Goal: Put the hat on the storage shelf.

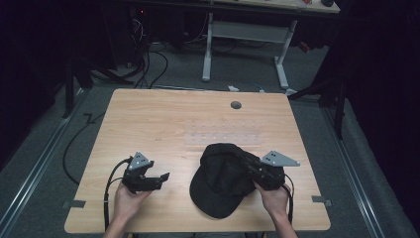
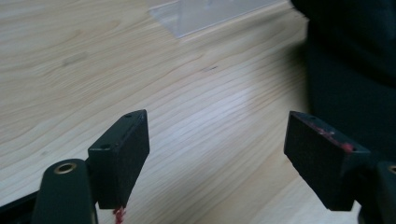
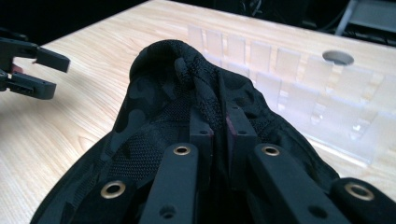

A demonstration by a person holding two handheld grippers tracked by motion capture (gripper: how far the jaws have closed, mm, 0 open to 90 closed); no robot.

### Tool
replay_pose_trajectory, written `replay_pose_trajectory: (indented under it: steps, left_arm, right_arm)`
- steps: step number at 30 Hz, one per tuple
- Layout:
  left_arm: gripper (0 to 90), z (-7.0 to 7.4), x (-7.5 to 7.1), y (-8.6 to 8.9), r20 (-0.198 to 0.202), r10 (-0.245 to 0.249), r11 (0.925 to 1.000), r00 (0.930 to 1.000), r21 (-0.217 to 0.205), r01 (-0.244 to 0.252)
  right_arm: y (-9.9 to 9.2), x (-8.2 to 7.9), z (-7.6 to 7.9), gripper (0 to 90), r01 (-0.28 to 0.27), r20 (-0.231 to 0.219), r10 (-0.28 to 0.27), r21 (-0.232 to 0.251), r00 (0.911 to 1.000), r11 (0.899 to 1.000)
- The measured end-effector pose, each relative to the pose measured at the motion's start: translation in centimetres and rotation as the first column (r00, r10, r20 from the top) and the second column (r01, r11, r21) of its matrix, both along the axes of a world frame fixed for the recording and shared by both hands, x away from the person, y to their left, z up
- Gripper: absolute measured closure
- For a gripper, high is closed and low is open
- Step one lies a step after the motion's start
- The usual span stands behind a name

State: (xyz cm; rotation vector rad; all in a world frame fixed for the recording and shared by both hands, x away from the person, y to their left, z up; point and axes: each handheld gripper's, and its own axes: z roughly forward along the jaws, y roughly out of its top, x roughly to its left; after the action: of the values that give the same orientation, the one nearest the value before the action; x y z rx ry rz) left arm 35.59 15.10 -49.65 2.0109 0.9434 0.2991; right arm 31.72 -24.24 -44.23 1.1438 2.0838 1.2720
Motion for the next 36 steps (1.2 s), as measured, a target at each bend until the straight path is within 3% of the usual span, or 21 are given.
replay_pose_trajectory:
  steps: [5, 9, 15, 24, 31, 36]
  left_arm:
    - [22.6, 0.9, -0.3, -1.4, -0.001, -0.083, 0.9962, 0.9965, -0.027, 0.083]
    - [22.4, 1.3, -0.3, -2.5, -0.024, -0.148, 0.9884, 0.9888, -0.039, 0.147]
    - [21.9, 1.7, -0.2, -4.1, -0.043, -0.212, 0.9771, 0.9763, -0.023, 0.211]
    - [18.7, 1.8, 0.3, -5.4, -0.086, -0.279, 0.9602, 0.9564, -0.035, 0.277]
    - [18.8, 1.8, 0.7, -5.5, -0.121, -0.313, 0.9493, 0.9419, -0.064, 0.308]
    - [21.6, 1.7, 0.7, -5.6, -0.144, -0.351, 0.9360, 0.9254, -0.088, 0.341]
  right_arm:
    - [0.0, 0.1, 0.5, 84.1, -0.040, 0.023, 0.039, 0.031, 0.9990, 0.999]
    - [0.0, 0.2, 0.8, 84.0, -0.068, 0.044, 0.066, 0.044, 0.9968, 0.997]
    - [0.3, 0.3, 1.1, 84.0, -0.109, 0.070, 0.105, 0.044, 0.9919, 0.993]
    - [0.7, 0.4, 1.5, 83.9, -0.163, 0.091, 0.157, 0.065, 0.9835, 0.985]
    - [0.9, 0.6, 2.0, 83.9, -0.226, 0.120, 0.215, 0.091, 0.9692, 0.970]
    - [1.1, 0.8, 2.4, 83.8, -0.271, 0.140, 0.256, 0.105, 0.9566, 0.957]
